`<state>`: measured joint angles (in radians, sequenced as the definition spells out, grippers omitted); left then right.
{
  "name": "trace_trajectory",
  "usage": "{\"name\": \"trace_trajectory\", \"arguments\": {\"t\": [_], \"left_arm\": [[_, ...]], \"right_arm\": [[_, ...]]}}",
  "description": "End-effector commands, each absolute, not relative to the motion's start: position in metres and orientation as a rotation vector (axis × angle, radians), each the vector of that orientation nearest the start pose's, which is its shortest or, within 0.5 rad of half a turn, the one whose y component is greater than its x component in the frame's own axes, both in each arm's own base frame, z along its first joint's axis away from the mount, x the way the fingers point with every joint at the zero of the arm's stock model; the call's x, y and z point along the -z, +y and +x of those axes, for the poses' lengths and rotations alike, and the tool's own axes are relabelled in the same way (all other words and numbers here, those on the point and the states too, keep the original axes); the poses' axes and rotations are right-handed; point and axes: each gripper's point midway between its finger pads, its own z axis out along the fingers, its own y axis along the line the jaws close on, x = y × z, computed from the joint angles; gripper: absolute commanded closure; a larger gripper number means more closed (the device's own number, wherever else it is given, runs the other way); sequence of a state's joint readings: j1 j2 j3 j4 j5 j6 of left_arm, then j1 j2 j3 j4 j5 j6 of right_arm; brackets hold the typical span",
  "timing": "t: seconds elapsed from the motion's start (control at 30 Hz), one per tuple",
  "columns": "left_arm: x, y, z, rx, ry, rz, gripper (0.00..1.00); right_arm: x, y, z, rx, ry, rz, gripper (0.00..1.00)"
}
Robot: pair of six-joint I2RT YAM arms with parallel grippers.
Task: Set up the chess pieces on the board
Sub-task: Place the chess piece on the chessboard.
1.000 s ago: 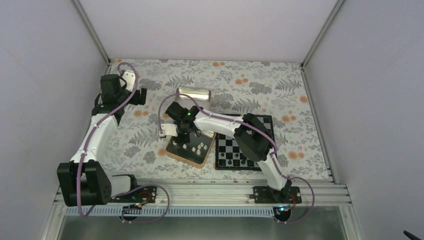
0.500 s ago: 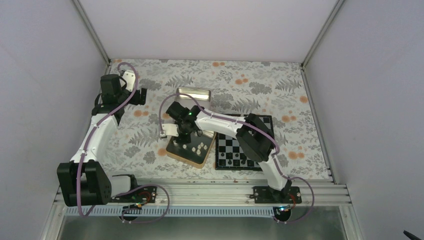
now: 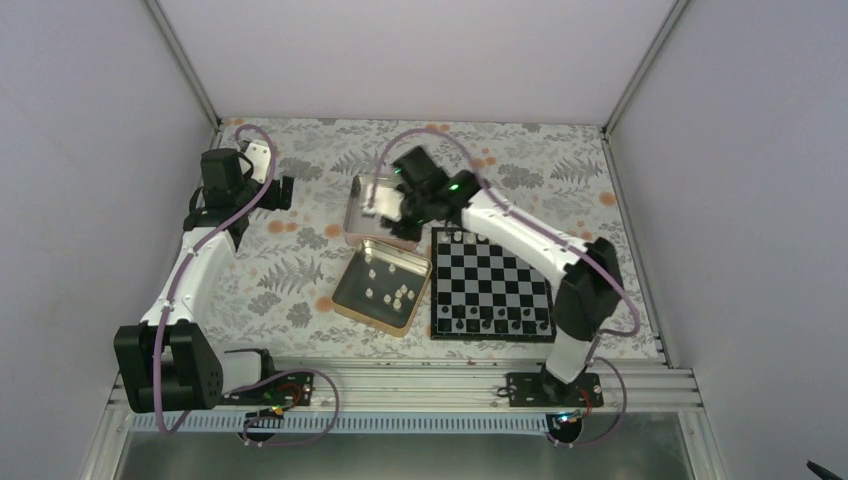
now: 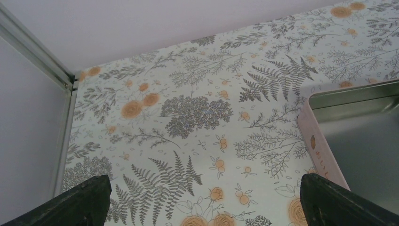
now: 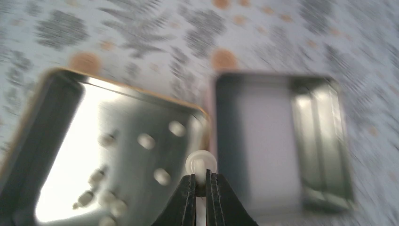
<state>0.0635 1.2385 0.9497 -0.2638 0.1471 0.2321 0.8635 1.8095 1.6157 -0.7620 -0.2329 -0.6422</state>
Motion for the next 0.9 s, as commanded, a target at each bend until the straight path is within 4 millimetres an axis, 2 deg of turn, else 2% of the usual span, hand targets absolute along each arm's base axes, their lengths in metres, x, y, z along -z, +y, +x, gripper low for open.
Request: {"name": "trace_trajectory", "arguments": {"t": [0.0, 0.13, 0.2, 0.33, 0.47, 0.53, 0.63, 0.77, 0.87], "left_arm": [[-0.228, -0.001, 0.394, -0.015, 2.076, 0.282, 0.00], [-0.229, -0.001, 0.394, -0.012, 2.076, 0.281, 0.00], [-0.229, -0.003, 0.394, -0.005, 2.075, 0.286, 0.00], [-0.228, -0.004, 0.394, 0.008, 2.082, 0.291, 0.00], [-0.227, -0.006, 0.394, 0.017, 2.084, 0.296, 0.00], [-0.228, -0.007, 0.394, 0.025, 2.083, 0.301, 0.00], [-0.228, -0.008, 0.395, 0.028, 2.084, 0.301, 0.00], [-0.227, -0.008, 0.395, 0.029, 2.088, 0.301, 0.00], [-0.228, -0.008, 0.395, 0.027, 2.087, 0.300, 0.00]], "right_arm": [[-0.198, 0.318, 0.317, -0.311, 1.911, -1.636, 0.96], [-0.220, 0.249, 0.348, -0.227, 1.972, -1.469, 0.96], [-0.221, 0.211, 0.362, -0.182, 2.028, -1.382, 0.96], [-0.207, 0.149, 0.373, -0.116, 2.119, -1.270, 0.96], [-0.178, 0.093, 0.375, -0.097, 2.211, -1.169, 0.96], [-0.164, 0.075, 0.373, -0.111, 2.256, -1.135, 0.96], [-0.142, 0.060, 0.366, -0.115, 2.308, -1.120, 0.96], [-0.114, 0.054, 0.360, -0.148, 2.366, -1.123, 0.96], [-0.102, 0.054, 0.361, -0.173, 2.387, -1.123, 0.96]]}}
